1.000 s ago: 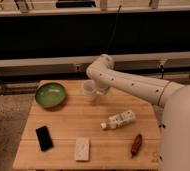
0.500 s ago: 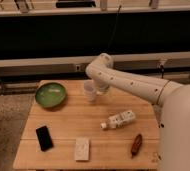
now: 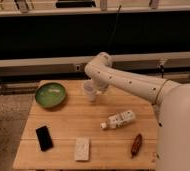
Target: Pick up the ceramic cup
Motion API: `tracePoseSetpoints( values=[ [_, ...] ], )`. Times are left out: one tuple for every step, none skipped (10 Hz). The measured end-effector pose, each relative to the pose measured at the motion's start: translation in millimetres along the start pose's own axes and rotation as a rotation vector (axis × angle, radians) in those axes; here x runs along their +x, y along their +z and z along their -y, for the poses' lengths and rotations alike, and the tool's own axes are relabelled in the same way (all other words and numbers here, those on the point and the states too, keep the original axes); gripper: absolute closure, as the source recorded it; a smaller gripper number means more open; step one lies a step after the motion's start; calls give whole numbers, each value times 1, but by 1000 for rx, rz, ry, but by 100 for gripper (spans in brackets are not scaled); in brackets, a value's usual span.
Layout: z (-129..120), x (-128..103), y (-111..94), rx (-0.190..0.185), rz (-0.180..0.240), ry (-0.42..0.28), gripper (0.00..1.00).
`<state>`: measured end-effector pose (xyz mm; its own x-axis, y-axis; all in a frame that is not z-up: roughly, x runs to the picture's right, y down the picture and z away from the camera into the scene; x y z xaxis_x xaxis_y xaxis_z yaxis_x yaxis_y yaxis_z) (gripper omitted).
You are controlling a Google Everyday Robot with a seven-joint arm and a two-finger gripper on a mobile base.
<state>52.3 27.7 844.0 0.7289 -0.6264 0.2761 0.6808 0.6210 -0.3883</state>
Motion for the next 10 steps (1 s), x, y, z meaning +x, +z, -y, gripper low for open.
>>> tracePoseSetpoints(
  values=[
    [3,-2,0,0,2,-5,20],
    [4,-3,0,0,4,-9,20],
    [4,-1,1,0,5,-9,20],
    [5,-1,2,-1,7,-12,20],
    [8,-3,3,-1,8,-16,20],
    [11,-4,2,1,9,-20,20],
    [10,-3,3,-2,9,-20,20],
    [12,-3,3,-2,9,-21,20],
    [14,-4,3,-4,11,-26,20],
    [16,-6,4,-3,12,-30,20]
  ],
)
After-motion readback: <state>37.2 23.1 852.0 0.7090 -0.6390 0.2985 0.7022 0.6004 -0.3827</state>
